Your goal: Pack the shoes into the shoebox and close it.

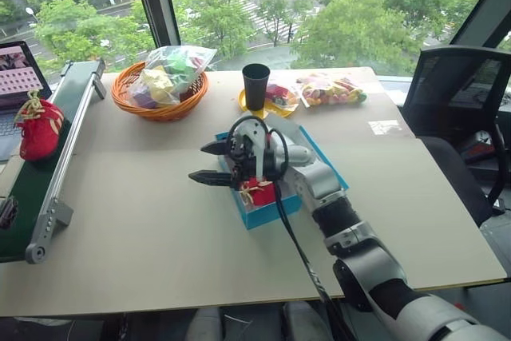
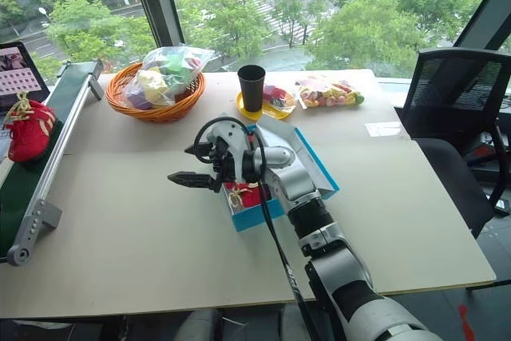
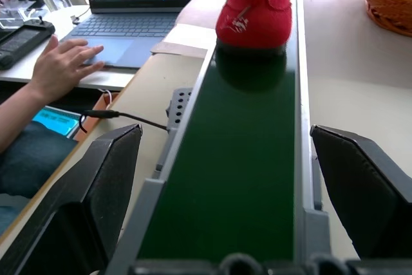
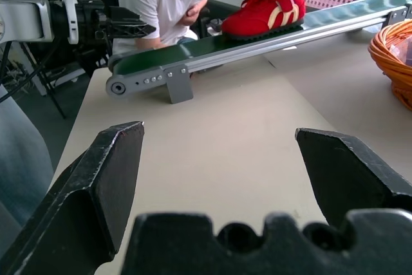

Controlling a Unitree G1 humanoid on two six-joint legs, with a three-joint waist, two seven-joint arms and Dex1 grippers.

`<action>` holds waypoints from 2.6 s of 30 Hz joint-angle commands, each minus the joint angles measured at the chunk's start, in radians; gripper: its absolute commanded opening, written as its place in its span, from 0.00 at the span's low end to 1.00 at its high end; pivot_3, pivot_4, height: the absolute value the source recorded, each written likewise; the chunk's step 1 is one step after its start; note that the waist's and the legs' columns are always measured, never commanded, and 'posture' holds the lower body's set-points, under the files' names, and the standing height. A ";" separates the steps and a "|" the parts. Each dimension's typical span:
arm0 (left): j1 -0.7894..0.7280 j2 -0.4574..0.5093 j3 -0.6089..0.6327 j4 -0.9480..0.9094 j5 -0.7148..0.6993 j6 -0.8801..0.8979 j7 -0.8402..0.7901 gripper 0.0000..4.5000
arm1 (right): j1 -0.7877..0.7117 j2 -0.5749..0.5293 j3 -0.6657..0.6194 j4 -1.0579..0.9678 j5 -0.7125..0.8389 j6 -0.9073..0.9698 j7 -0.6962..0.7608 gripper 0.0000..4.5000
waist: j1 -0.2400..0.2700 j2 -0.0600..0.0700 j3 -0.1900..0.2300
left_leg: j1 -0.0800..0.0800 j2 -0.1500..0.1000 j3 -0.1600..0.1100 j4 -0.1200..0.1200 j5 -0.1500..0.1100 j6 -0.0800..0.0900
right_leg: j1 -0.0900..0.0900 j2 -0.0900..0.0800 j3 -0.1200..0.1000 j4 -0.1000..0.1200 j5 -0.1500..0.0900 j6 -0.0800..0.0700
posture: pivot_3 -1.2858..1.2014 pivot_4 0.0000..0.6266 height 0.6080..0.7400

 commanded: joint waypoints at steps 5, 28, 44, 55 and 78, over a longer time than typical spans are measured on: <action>-0.101 0.084 -0.056 0.184 0.034 -0.108 -0.051 1.00 | 0.020 -0.017 -0.010 -0.098 0.016 0.031 -0.024 0.99 | -0.001 0.000 0.000 | 0.000 0.000 0.000 -0.001 0.000 0.000 | -0.001 0.000 0.000 0.000 0.000 0.000 | 0.52 0.24 0.98; -0.087 0.057 -0.111 0.209 -0.025 -0.053 -0.145 0.59 | 0.036 -0.036 0.009 -0.135 0.003 0.049 -0.044 1.00 | 0.008 -0.001 -0.001 | -0.003 0.000 0.000 -0.001 0.000 0.000 | -0.008 -0.001 0.000 0.007 0.000 0.000 | 0.52 0.24 0.98; -0.193 -0.028 -0.160 -0.332 -0.192 0.193 0.013 0.04 | -0.089 0.022 -0.267 -0.080 0.311 0.476 -0.190 1.00 | 0.030 -0.006 -0.001 | -0.005 0.000 -0.002 0.002 0.001 -0.001 | -0.007 -0.001 -0.002 0.008 0.000 -0.001 | 0.52 0.24 0.98; -0.747 -0.213 -0.520 -0.422 -0.208 0.302 0.141 0.04 | -0.275 0.049 -0.613 -0.002 0.631 0.670 -0.439 1.00 | -0.001 -0.006 0.000 | -0.010 -0.001 -0.003 0.001 0.001 -0.001 | -0.010 0.000 -0.003 0.011 0.001 -0.001 | 0.52 0.24 0.98; -0.894 -0.429 -0.637 -0.569 -0.276 0.452 0.245 0.04 | -0.285 0.032 -0.658 0.088 0.653 0.533 -0.601 1.00 | -0.003 -0.005 0.000 | -0.016 -0.001 -0.003 0.006 0.001 -0.001 | -0.012 0.000 -0.004 0.012 0.001 -0.001 | 0.52 0.24 0.98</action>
